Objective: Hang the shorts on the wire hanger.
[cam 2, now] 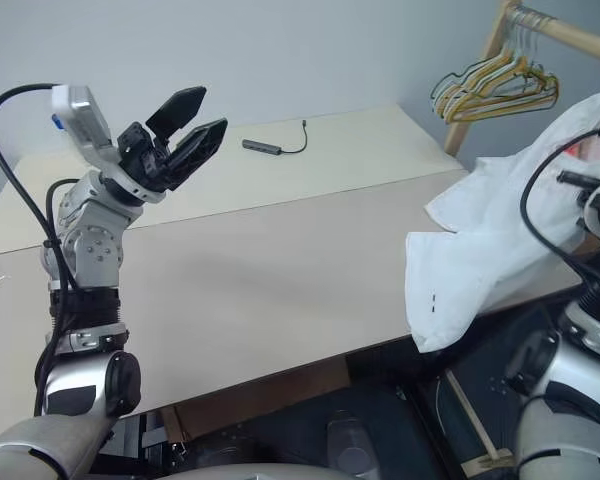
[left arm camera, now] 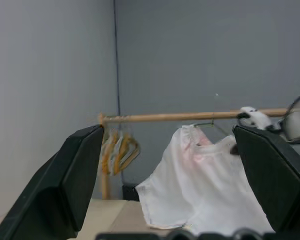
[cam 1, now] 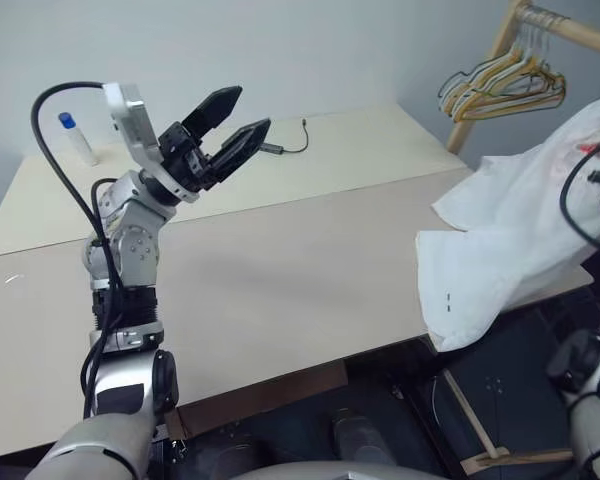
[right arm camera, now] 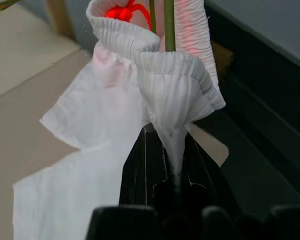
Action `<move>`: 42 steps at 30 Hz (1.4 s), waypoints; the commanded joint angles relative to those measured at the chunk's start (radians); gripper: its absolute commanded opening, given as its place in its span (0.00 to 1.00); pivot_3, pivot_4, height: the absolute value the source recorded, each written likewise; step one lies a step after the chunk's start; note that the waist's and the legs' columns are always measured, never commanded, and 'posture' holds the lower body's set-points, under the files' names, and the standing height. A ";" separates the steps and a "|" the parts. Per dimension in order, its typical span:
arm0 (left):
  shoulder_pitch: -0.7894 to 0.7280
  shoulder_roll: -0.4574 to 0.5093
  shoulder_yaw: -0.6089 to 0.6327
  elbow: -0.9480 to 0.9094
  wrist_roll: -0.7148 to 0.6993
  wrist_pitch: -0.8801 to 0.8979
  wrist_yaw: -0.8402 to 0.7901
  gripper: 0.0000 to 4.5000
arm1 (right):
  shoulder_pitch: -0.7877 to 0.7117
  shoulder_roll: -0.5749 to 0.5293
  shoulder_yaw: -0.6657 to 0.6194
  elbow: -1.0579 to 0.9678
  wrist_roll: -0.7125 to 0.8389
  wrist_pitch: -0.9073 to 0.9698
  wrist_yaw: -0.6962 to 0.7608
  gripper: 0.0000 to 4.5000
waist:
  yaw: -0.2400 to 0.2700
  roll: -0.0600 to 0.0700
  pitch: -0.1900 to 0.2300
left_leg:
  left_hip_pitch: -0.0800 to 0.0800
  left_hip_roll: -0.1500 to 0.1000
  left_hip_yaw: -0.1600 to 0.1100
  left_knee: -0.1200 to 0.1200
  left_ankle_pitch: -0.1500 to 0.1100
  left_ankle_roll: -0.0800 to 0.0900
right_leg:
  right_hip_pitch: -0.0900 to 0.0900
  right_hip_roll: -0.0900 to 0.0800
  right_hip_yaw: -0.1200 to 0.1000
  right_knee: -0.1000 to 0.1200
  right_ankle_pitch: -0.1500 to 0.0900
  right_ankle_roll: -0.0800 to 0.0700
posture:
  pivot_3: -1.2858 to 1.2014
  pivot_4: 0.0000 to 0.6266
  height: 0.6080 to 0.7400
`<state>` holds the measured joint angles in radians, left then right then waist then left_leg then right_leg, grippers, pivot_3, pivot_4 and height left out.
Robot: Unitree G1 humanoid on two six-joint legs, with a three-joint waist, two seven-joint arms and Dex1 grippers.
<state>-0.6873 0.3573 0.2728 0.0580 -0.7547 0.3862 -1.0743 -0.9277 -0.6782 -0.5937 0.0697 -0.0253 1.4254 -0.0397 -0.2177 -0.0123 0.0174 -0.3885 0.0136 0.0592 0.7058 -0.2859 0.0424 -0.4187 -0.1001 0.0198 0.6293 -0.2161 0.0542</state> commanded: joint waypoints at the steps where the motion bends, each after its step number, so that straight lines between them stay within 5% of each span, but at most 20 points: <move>1: 0.004 0.043 -0.017 -0.080 -0.079 0.055 -0.075 1.00 | -0.086 0.015 -0.042 0.116 -0.047 -0.154 -0.143 0.00 | -0.007 0.000 0.000 | 0.000 0.000 0.000 0.000 0.000 0.000 | 0.000 0.000 0.000 0.000 0.000 0.000 | 0.42 0.00 1.00; 7: 0.026 0.132 -0.092 -0.097 -0.024 0.047 -0.169 1.00 | -0.211 -0.015 -0.125 0.428 -0.025 -0.374 -0.316 0.00 | -0.027 0.002 0.001 | 0.007 -0.001 0.001 -0.004 0.000 0.000 | 0.007 0.001 0.001 -0.003 0.000 0.000 | 0.42 0.00 1.00; 15: 0.045 0.180 -0.143 -0.107 0.058 -0.004 -0.178 1.00 | -0.329 -0.124 -0.147 0.769 0.060 -0.519 -0.375 0.00 | -0.047 0.005 0.003 | 0.018 -0.001 0.003 -0.011 0.000 0.000 | 0.016 0.002 0.003 -0.009 -0.001 0.000 | 0.42 0.00 1.00; 27: 0.059 0.204 -0.157 -0.111 0.071 -0.022 -0.187 1.00 | -0.349 -0.147 -0.134 0.956 0.165 -0.520 -0.453 0.00 | -0.050 0.005 0.003 | 0.019 0.000 0.006 -0.012 0.000 0.000 | 0.017 0.008 0.014 -0.013 0.000 0.001 | 0.42 0.00 1.00; 40: 0.071 0.208 -0.155 -0.132 0.049 -0.009 -0.192 1.00 | -0.296 -0.090 0.030 0.797 0.118 -0.527 -0.509 0.93 | -0.047 0.006 0.003 | 0.019 0.000 0.009 -0.012 -0.001 0.002 | 0.017 0.008 0.021 -0.017 0.002 0.005 | 0.42 0.00 1.00; 42: 0.074 0.207 -0.154 -0.136 0.045 -0.007 -0.188 1.00 | -0.280 -0.075 0.067 0.743 0.094 -0.526 -0.523 1.00 | -0.047 0.006 0.003 | 0.019 0.000 0.009 -0.012 -0.001 0.002 | 0.017 0.008 0.021 -0.017 0.002 0.005 | 0.43 0.00 1.00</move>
<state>-0.6093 0.5562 0.1032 -0.0490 -0.6933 0.3776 -1.2671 -1.1998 -0.7548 -0.5647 0.8898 0.0935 0.9085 -0.5455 -0.2642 -0.0065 0.0204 -0.3699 0.0139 0.0679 0.6933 -0.2870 0.0446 -0.4020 -0.0919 0.0407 0.6125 -0.2143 0.0591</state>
